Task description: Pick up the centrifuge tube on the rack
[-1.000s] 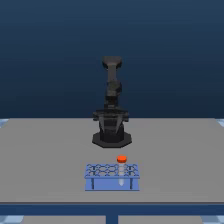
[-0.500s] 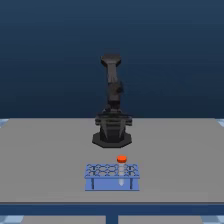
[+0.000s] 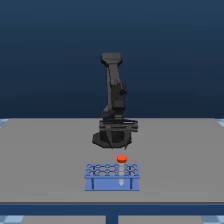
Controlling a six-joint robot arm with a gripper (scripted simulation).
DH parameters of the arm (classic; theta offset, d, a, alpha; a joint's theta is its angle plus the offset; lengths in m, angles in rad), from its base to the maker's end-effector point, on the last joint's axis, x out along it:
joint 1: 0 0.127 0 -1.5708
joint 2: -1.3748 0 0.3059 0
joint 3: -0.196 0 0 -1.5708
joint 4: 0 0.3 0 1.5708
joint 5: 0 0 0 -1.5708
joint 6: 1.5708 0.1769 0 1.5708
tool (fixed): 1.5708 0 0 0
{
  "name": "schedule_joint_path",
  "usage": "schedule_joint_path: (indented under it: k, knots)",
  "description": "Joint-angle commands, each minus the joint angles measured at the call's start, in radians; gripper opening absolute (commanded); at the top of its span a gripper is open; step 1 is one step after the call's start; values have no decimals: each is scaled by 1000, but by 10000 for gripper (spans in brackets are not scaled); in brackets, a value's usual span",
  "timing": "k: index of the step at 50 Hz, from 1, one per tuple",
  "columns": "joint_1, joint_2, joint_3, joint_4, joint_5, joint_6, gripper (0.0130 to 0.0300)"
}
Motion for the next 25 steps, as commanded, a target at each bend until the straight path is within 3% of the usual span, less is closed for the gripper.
schedule_joint_path:
  k: [1,13,25]
  knots:
    - [9,25,-26,55,6,-63,300]
    - [17,68,-70,147,14,-148,300]
    - [20,89,-90,186,17,-183,300]
